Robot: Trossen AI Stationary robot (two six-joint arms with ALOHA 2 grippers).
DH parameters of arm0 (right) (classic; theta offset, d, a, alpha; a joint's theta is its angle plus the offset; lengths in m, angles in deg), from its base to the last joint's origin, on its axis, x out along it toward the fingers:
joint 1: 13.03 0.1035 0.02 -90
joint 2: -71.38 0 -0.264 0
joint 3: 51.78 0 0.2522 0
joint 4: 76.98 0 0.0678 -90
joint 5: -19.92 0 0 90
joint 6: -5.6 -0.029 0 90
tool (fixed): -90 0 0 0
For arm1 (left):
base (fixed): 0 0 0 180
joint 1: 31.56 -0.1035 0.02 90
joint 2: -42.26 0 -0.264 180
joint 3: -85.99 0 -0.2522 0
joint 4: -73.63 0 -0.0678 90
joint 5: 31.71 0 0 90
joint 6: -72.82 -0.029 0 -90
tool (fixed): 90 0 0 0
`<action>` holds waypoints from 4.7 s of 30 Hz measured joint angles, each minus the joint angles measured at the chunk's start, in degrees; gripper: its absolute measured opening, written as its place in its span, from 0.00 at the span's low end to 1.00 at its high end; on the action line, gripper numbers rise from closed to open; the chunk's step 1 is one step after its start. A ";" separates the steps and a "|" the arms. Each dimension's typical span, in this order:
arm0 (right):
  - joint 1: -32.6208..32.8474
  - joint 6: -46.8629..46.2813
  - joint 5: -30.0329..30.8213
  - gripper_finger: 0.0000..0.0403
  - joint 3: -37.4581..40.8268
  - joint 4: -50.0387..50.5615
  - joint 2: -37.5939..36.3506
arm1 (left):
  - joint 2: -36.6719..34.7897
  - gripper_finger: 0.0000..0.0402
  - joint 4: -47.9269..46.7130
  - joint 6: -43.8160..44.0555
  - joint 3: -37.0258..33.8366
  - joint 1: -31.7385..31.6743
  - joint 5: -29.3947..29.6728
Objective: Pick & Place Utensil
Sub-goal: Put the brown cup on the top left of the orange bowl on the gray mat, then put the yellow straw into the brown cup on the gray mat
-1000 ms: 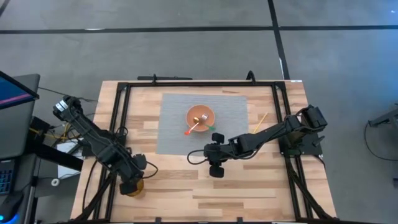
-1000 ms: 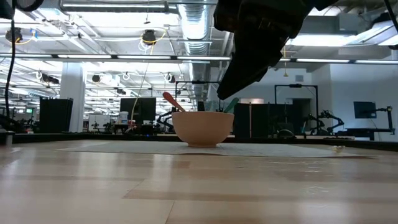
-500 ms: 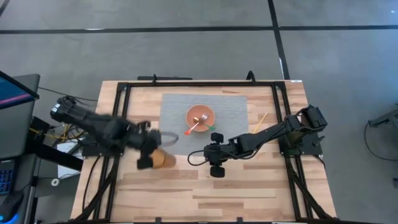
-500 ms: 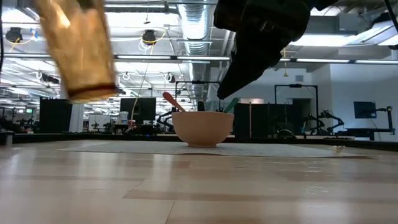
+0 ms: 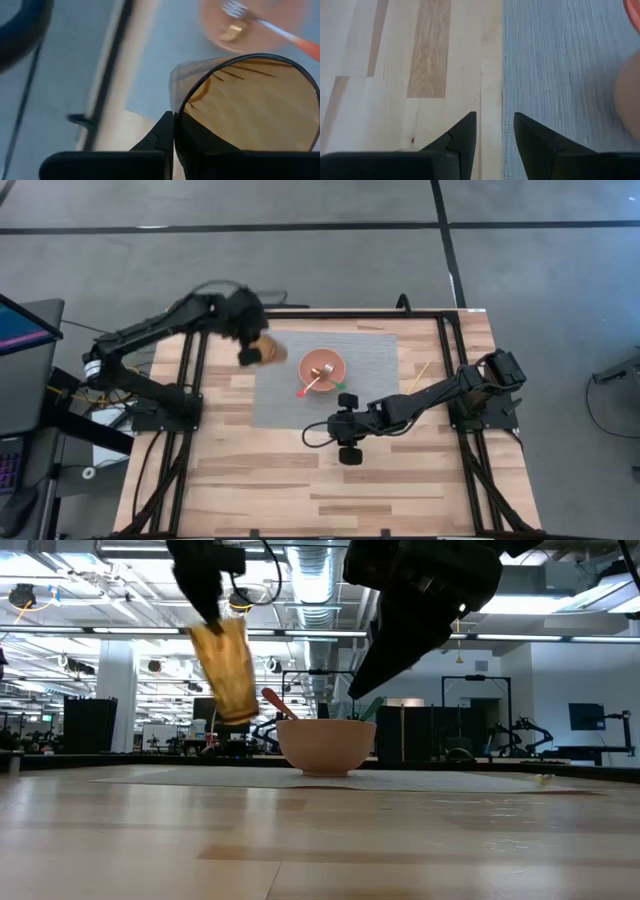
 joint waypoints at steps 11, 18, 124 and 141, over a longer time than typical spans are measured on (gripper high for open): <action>-2.37 4.85 0.00 0.31 0.00 -1.94 0.00 | 15.27 0.03 10.30 -6.04 0.01 -14.78 -2.64; -3.06 4.85 -0.02 0.31 0.00 -1.10 0.00 | 13.69 0.03 7.00 -6.04 -0.07 -13.99 -3.18; -0.15 -8.66 -3.34 0.27 16.26 32.76 -18.33 | -27.96 0.32 54.56 12.68 -43.87 22.65 -13.13; -1.81 -3.68 -2.88 0.30 15.49 32.67 -3.92 | -27.96 0.32 54.53 12.91 -43.85 22.65 -13.15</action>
